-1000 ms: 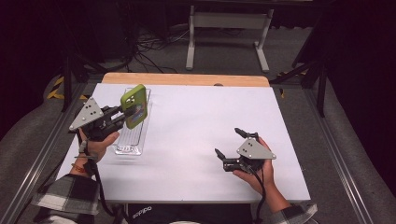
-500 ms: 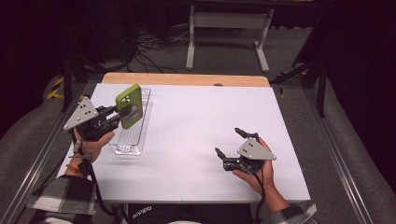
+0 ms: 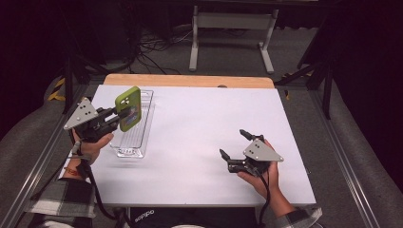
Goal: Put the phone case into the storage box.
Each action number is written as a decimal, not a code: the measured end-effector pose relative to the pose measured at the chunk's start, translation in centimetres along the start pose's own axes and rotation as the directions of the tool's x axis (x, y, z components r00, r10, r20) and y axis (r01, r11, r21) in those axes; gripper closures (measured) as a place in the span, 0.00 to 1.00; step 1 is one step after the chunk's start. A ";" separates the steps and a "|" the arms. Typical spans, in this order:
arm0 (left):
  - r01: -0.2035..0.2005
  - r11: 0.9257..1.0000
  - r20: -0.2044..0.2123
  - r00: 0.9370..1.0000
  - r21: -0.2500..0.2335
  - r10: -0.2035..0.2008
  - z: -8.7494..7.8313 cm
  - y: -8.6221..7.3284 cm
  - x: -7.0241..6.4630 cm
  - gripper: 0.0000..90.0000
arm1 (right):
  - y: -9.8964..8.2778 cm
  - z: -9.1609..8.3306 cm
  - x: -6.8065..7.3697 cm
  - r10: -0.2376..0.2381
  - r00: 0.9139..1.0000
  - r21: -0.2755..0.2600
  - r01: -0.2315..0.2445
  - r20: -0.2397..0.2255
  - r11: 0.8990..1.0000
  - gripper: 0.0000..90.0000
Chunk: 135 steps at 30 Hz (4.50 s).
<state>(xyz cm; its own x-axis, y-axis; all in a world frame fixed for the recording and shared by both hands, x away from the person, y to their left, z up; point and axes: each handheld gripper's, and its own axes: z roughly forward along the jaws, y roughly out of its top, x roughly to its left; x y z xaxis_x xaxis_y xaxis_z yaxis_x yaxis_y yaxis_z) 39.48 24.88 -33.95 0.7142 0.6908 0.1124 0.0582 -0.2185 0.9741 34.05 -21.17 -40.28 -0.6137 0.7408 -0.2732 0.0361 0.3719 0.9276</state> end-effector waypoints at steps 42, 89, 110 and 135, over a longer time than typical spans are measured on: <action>0.031 0.981 0.081 0.996 0.193 -0.047 11.2 -2.2 11.3 0.86 | -1.5 1.4 0.1 -0.030 0.999 0.141 0.034 -0.031 0.989 0.13; -0.104 0.914 -0.077 0.986 0.393 0.146 14.2 -4.3 12.1 0.72 | -2.2 2.3 1.3 -0.093 0.992 0.255 0.112 -0.085 0.960 0.15; -0.159 0.846 -0.111 0.962 0.509 0.248 12.8 -4.3 12.6 0.63 | -1.8 2.1 1.7 -0.103 0.989 0.244 0.127 -0.108 0.961 0.15; 0.090 0.940 -0.253 0.968 0.329 -0.004 13.7 -3.7 12.8 0.71 | -1.9 2.4 1.6 -0.061 0.989 0.261 0.094 -0.132 0.961 0.15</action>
<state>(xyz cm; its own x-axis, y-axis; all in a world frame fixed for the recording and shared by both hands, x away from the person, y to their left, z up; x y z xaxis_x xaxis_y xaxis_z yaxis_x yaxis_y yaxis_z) 58.02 25.11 -38.86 0.5145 0.8435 0.1541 0.3486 -0.3700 0.8611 34.86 -19.30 -43.08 -0.7133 0.6364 -0.2937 0.1824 0.5731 0.7989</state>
